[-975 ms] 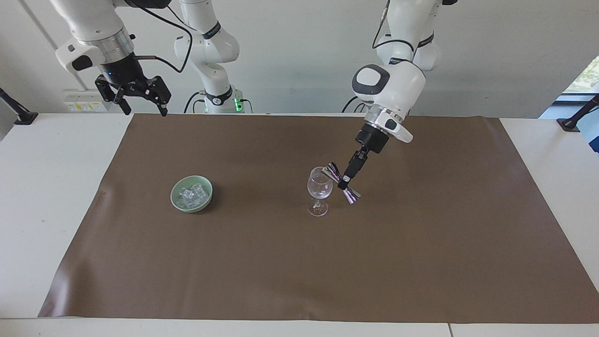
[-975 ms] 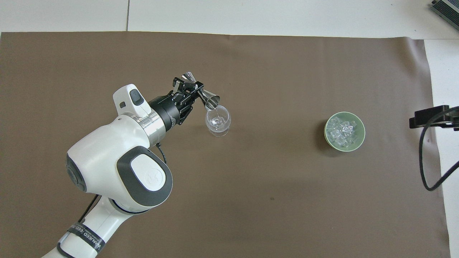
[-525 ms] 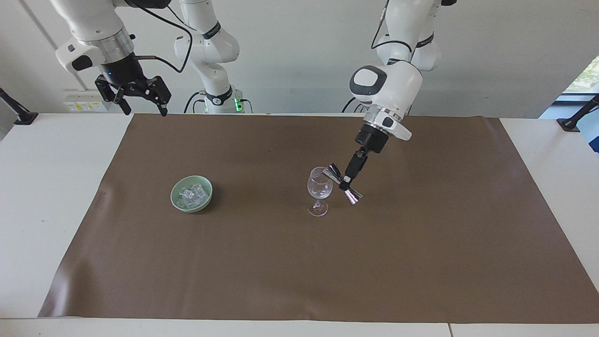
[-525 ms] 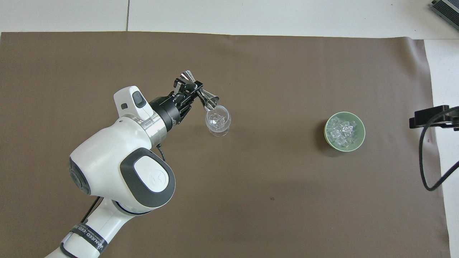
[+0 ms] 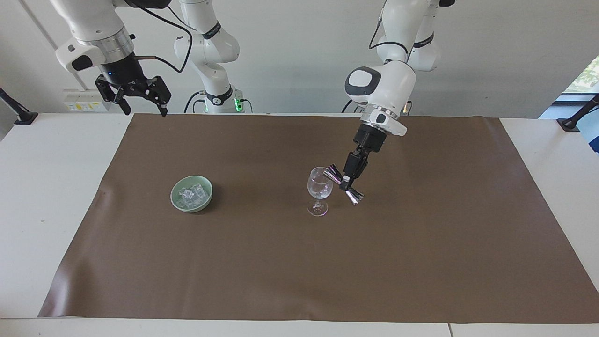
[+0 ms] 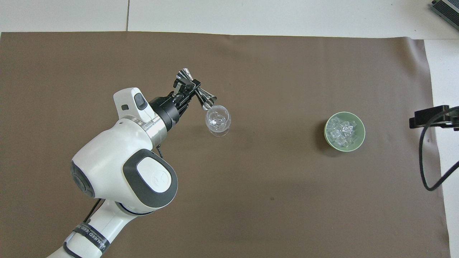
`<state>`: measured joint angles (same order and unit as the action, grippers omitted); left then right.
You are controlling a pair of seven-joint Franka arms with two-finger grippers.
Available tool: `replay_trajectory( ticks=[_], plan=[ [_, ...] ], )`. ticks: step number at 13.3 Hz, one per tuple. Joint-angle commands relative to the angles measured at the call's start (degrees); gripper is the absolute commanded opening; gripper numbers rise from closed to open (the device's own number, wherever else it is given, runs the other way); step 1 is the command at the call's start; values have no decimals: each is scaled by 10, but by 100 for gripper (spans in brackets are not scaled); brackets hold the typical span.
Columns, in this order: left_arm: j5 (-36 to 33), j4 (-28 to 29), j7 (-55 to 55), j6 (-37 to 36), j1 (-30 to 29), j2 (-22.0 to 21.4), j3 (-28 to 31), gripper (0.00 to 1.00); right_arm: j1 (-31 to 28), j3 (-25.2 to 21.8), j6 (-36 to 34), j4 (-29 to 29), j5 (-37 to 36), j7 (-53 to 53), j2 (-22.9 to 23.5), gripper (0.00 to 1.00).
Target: Pour wine and add ice with both arms
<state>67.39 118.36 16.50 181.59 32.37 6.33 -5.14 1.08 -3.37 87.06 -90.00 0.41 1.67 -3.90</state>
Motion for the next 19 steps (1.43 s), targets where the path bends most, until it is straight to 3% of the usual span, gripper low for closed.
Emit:
replay_trajectory(
  ticks=[1,15,19],
  plan=[
    [-9,8,-19,30,19,0,8,0,-6,1,-1,-10,11,-11,-9,100],
    [-8,3,-193,66,44,8,8,0,-6,1,-1,-10,11,-11,-9,100],
    [-8,1,-199,66,44,9,8,0,-6,1,0,-10,11,-11,-9,100]
  ],
)
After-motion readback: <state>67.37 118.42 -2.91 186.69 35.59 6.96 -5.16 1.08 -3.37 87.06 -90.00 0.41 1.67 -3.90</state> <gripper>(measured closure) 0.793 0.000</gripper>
